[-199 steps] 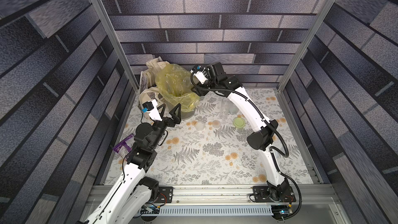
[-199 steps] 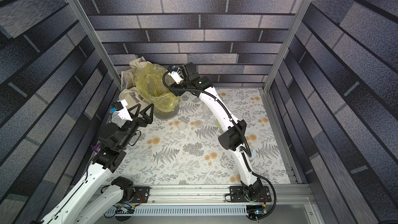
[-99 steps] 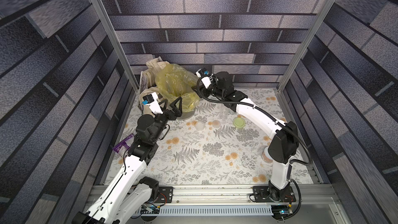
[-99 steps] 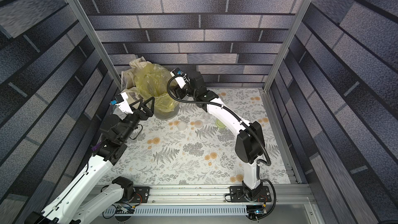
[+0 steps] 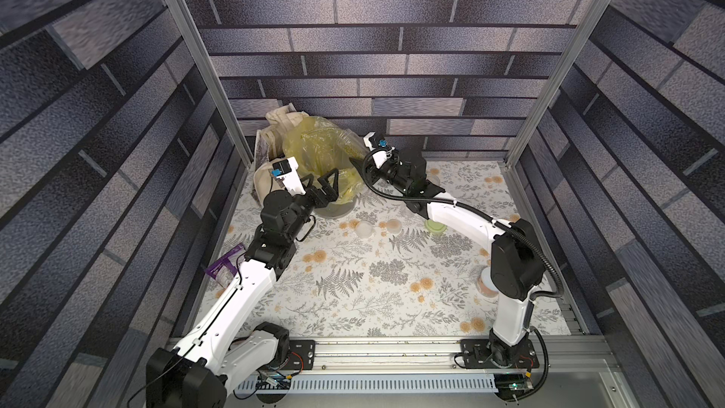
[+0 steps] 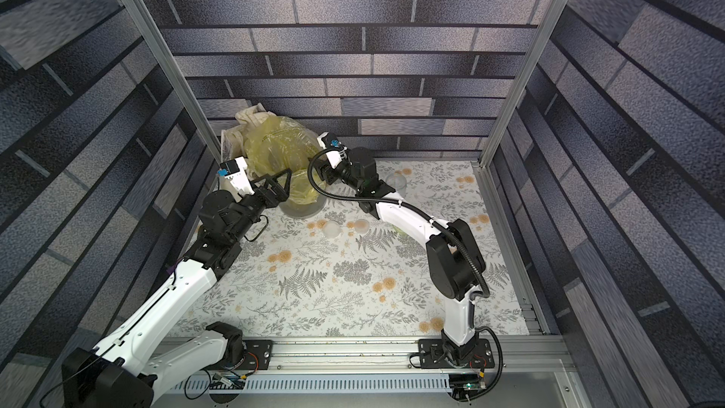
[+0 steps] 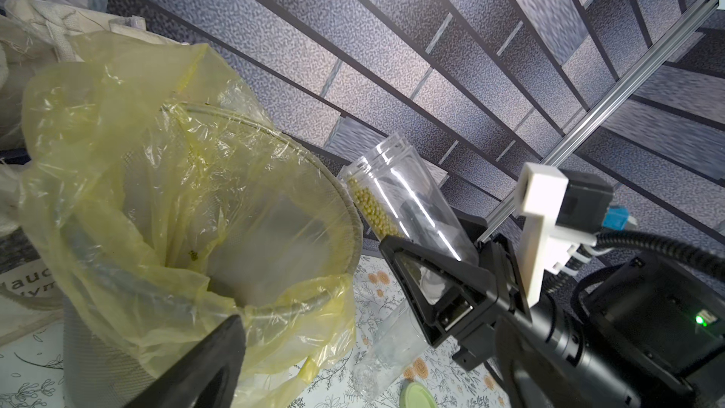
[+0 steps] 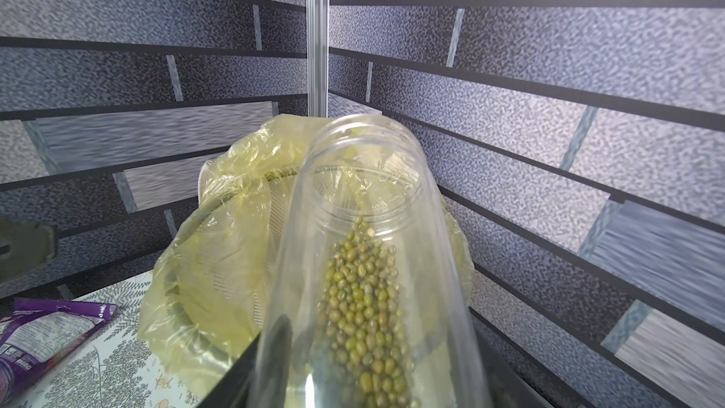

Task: Empty moldy mung beans from jars
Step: Pour the moldy mung beans from the jar into the trash bin, then place the jar at the center of the board.

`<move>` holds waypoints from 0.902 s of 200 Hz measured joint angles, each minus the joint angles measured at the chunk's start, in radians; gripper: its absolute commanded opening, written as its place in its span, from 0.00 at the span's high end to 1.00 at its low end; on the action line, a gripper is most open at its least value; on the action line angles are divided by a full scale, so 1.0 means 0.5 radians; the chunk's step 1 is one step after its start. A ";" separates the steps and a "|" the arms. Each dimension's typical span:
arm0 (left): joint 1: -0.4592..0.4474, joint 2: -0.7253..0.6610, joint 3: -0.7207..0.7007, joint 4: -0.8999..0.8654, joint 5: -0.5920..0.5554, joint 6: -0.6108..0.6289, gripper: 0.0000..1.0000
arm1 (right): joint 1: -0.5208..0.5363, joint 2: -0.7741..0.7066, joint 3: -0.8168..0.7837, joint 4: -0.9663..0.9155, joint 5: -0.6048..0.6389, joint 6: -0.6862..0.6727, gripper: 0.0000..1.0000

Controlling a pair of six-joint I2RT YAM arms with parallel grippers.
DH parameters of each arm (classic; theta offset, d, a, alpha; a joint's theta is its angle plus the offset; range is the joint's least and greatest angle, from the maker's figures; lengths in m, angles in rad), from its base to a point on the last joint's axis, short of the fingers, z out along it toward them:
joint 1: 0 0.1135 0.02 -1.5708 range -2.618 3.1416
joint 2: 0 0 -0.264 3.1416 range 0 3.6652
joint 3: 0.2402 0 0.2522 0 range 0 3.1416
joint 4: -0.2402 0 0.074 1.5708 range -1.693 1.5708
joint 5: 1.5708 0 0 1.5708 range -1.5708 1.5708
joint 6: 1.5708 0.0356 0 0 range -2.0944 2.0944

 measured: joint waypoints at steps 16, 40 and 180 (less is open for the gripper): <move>0.009 0.047 0.011 0.047 0.036 -0.027 0.00 | 0.009 -0.036 -0.160 0.201 0.027 0.031 0.52; 0.011 0.099 0.024 0.091 0.095 -0.049 0.00 | 0.022 -0.092 -0.265 0.352 0.057 0.045 0.51; -0.291 0.442 0.254 0.497 0.376 -0.076 0.00 | 0.141 -0.494 -0.819 0.742 0.085 0.037 0.49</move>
